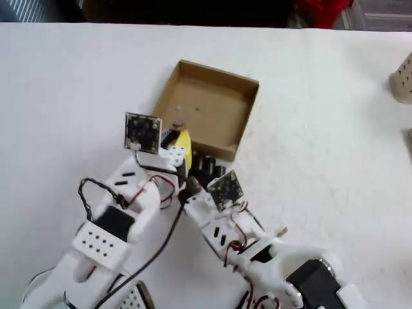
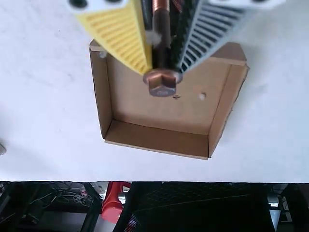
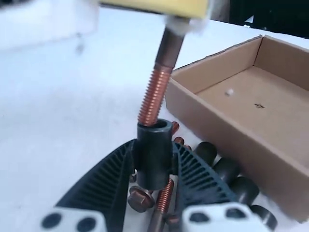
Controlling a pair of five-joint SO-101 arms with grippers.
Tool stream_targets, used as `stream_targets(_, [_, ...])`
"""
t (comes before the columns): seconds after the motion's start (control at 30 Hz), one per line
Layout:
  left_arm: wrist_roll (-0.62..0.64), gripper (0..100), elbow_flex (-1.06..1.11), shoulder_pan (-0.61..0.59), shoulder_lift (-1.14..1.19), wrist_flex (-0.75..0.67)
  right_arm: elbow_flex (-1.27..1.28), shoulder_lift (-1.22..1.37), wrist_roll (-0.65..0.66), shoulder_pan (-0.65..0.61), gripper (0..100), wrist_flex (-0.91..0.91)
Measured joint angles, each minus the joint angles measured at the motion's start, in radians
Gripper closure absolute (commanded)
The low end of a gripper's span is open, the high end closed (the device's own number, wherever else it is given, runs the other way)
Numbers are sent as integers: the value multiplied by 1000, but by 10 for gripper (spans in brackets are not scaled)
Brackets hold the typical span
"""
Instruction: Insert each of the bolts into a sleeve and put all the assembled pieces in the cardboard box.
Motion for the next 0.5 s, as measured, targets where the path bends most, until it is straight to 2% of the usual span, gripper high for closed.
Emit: stream_targets(0.5, [-3, 976, 0, 48, 0, -21, 2, 0, 3, 0, 982, 0])
